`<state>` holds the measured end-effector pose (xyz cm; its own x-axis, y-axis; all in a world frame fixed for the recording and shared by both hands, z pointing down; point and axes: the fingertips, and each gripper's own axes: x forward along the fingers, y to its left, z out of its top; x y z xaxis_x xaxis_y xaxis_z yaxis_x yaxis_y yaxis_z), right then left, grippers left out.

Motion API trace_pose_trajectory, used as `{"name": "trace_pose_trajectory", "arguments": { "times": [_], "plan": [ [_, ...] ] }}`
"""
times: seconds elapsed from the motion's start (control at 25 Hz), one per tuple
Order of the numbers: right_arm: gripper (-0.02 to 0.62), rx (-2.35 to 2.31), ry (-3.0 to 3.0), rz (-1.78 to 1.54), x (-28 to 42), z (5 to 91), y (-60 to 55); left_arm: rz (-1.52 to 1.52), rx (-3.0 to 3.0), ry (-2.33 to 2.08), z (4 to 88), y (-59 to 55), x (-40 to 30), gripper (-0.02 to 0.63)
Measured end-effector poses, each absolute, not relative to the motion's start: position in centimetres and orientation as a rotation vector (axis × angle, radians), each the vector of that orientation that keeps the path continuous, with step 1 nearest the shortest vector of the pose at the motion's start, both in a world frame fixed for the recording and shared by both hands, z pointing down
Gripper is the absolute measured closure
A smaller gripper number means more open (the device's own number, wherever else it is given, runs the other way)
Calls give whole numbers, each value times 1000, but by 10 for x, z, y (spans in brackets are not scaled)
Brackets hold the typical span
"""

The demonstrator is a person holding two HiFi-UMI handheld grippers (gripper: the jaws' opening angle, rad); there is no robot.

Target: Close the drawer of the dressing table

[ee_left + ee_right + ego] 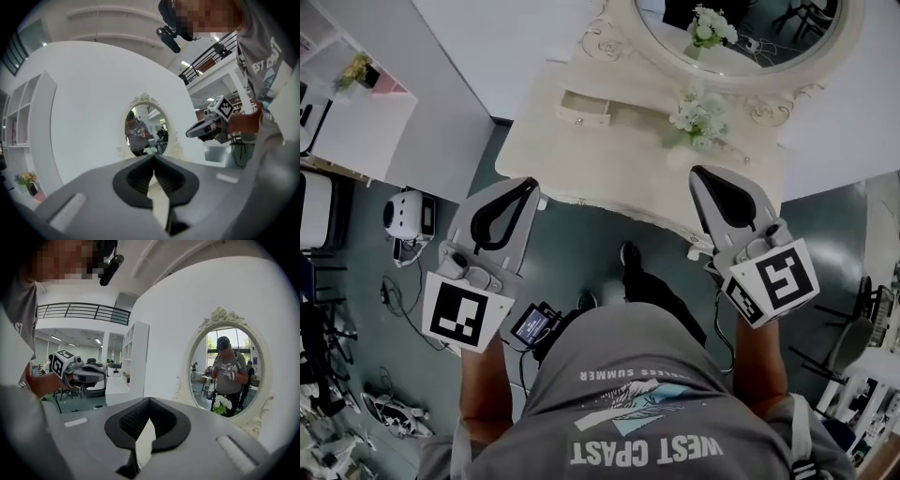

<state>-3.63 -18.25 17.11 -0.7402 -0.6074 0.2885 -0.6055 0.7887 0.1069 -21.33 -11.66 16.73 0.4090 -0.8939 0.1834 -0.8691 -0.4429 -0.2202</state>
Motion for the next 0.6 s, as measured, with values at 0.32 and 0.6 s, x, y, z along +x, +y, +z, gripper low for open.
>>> {"name": "trace_pose_trajectory", "arguments": {
  "times": [0.32,0.6],
  "plan": [
    [594,817,-2708,8,-43,188,-238,-495,-2530,1735,192,-150,-215,603],
    [594,770,-2703,57,-38,208,-265,-540,-2519,1804,209,-173,-216,603]
  ]
}}
